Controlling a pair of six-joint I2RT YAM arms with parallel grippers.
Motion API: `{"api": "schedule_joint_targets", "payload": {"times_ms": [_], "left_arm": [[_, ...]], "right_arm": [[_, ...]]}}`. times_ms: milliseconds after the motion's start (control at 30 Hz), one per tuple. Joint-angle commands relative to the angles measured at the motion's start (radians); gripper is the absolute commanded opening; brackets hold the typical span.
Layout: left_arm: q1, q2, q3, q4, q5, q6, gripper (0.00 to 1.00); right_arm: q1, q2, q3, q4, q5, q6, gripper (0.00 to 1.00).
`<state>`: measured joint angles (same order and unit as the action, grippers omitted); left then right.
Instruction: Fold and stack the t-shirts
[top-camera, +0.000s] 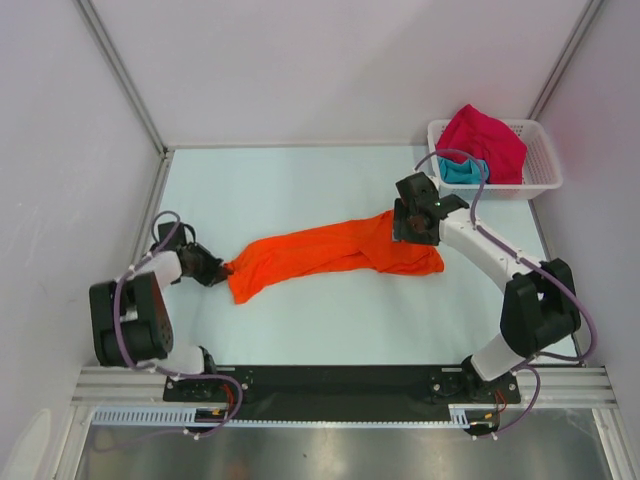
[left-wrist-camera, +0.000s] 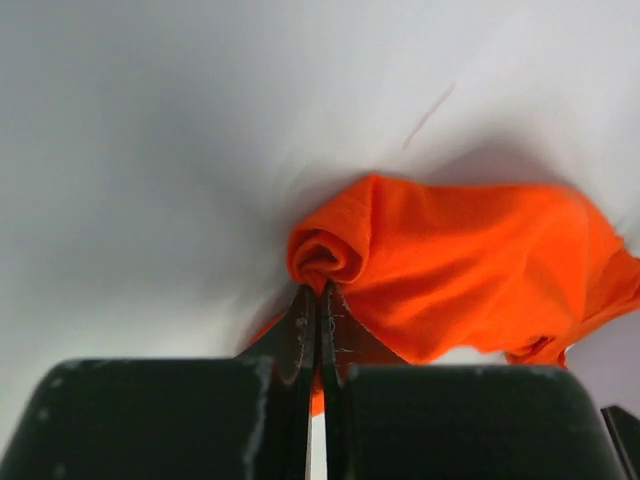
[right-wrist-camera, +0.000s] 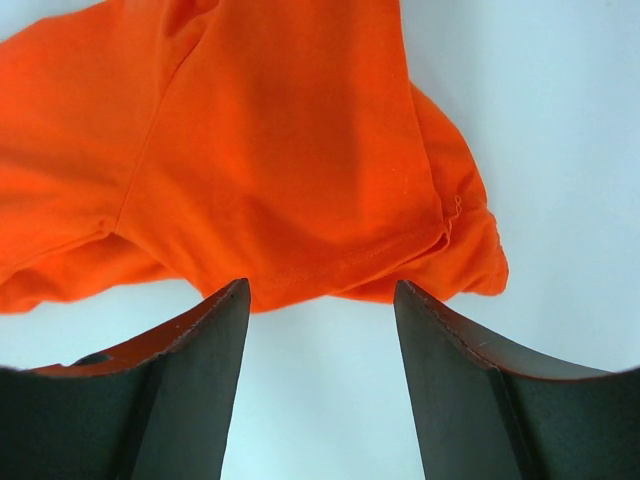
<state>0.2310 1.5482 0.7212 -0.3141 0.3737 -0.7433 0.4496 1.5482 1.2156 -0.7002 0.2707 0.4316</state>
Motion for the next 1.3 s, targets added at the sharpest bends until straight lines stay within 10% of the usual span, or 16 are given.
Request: {"api": "schedule_joint_targets", "payload": {"times_ms": [0,300,600,833,1267], "left_arm": [[-0.005,-0.285,-0.080,-0.132,-0.045,-0.013,0.00],[-0.005,-0.755,-0.164,-0.391,-0.130,-0.010,0.00],[-0.005,-0.856,-0.171,-0.459,-0.001,-0.018,0.00],[-0.005,-0.826,-0.112,-0.508,0.062,0.073,0.63],[-0.001,-0.806,-0.037,-0.543,0.057,0.111,0.66]], "right_arm": [[-0.032,0.062,0.050,0.060,-0.048,-0.017,0.66],[-0.046,0.274,0.216,0.047,-0.054,-0.022,0.67],[-0.058,0.423,0.294,0.031,-0.037,-0.021,0.68],[-0.066,0.542,0.383,-0.005,-0.018,-0.021,0.68],[-0.132,0.748,0.591,-0.074,-0.016,-0.047,0.67]]}}
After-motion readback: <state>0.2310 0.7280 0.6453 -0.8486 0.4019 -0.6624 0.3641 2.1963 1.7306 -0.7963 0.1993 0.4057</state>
